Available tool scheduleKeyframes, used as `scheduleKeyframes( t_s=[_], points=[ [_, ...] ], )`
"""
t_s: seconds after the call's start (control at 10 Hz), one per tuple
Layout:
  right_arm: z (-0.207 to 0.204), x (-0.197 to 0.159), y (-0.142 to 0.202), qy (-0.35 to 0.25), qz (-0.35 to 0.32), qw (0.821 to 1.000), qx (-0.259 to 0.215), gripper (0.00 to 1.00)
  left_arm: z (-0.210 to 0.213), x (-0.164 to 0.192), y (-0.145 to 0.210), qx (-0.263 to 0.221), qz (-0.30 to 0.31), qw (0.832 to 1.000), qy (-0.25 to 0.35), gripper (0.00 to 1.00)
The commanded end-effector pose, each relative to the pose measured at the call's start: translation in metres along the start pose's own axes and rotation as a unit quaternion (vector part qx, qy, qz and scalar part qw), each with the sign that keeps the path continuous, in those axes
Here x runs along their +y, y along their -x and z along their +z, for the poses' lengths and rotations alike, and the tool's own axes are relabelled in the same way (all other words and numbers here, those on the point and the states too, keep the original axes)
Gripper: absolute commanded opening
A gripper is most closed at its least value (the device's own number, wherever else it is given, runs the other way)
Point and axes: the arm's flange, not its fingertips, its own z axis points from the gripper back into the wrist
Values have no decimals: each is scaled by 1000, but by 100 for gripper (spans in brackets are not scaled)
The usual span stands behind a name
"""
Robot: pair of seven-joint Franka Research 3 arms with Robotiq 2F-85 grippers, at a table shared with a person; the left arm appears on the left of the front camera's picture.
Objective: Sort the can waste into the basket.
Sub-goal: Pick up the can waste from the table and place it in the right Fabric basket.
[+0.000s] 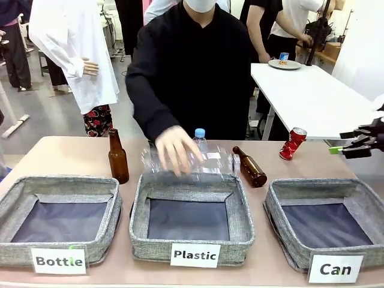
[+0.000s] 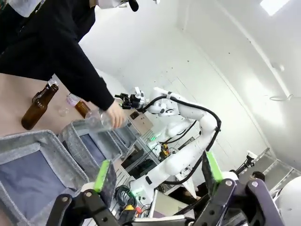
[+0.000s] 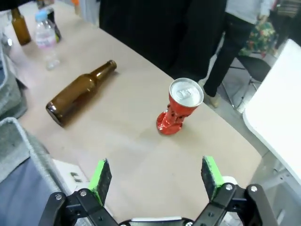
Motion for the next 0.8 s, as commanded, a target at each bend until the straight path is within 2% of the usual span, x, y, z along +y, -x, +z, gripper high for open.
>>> scheduleKeyframes(
  t_s=[0.0, 0.2, 0.4, 0.7],
  points=[
    [-33, -23, 4, -30, 36, 999, -26, 100, -15, 22, -1, 10, 10, 1000, -6, 96],
    [-73, -38, 8, -32, 34, 999, -22, 100, -15, 22, -1, 10, 10, 1000, -6, 96],
    [-105, -44, 14, -61, 28, 998, -13, 100, -15, 22, -1, 10, 10, 1000, -6, 96],
    [-143, -48, 18, -78, 4, 997, -29, 100, -15, 22, -1, 10, 10, 1000, -6, 96]
  ],
)
